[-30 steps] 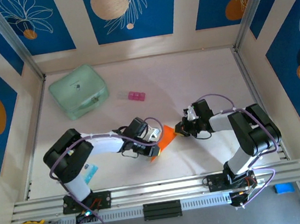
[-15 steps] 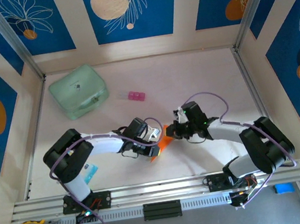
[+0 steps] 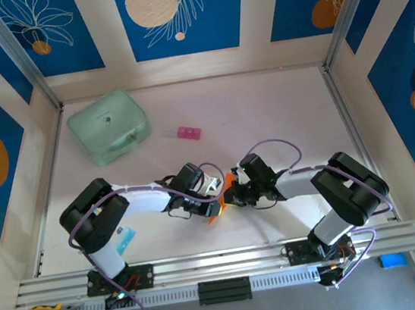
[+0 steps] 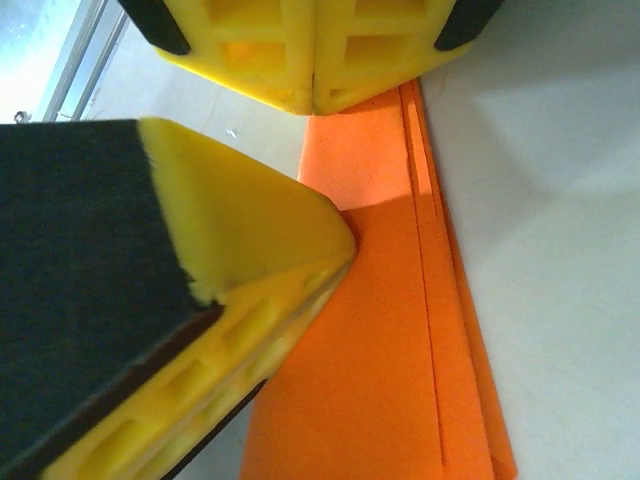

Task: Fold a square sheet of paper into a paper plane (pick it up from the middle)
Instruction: Fold the wing for the fifth time at the center of the table.

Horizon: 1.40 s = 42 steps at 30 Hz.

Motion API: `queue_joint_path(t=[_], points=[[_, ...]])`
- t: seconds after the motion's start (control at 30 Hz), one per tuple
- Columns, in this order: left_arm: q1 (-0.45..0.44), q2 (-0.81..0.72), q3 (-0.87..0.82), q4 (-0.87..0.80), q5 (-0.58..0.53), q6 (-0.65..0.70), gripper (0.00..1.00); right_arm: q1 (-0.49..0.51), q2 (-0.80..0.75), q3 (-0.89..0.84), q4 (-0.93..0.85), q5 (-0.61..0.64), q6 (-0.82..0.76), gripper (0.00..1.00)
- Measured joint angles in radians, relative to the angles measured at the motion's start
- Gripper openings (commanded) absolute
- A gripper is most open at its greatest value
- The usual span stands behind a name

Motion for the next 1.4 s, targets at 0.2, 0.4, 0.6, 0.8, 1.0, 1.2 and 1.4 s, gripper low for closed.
queue_joint_path(t=[0.2, 0.4, 0.6, 0.8, 1.0, 1.2, 1.4], points=[[0.002, 0.002, 0.000, 0.006, 0.003, -0.003, 0.00, -0.071, 0.001, -0.044, 0.064, -0.048, -0.003, 0.03], [0.004, 0.008, -0.001, 0.018, 0.012, -0.011, 0.00, -0.181, 0.001, -0.055, 0.075, -0.084, -0.023, 0.05], [0.008, 0.009, -0.005, 0.026, 0.021, -0.011, 0.00, -0.299, 0.001, -0.054, 0.066, -0.097, -0.042, 0.05], [0.009, 0.009, -0.006, 0.027, 0.023, -0.011, 0.00, -0.398, 0.001, -0.054, 0.060, -0.103, -0.046, 0.05], [0.009, 0.009, -0.006, 0.028, 0.023, -0.011, 0.00, -0.465, -0.001, -0.053, 0.053, -0.107, -0.047, 0.07], [0.009, 0.008, -0.006, 0.030, 0.023, -0.016, 0.00, -0.480, -0.089, -0.040, -0.052, -0.074, -0.061, 0.11], [0.009, 0.008, -0.005, 0.032, 0.021, -0.052, 0.01, -0.434, -0.296, -0.041, -0.154, -0.034, -0.053, 0.16]])
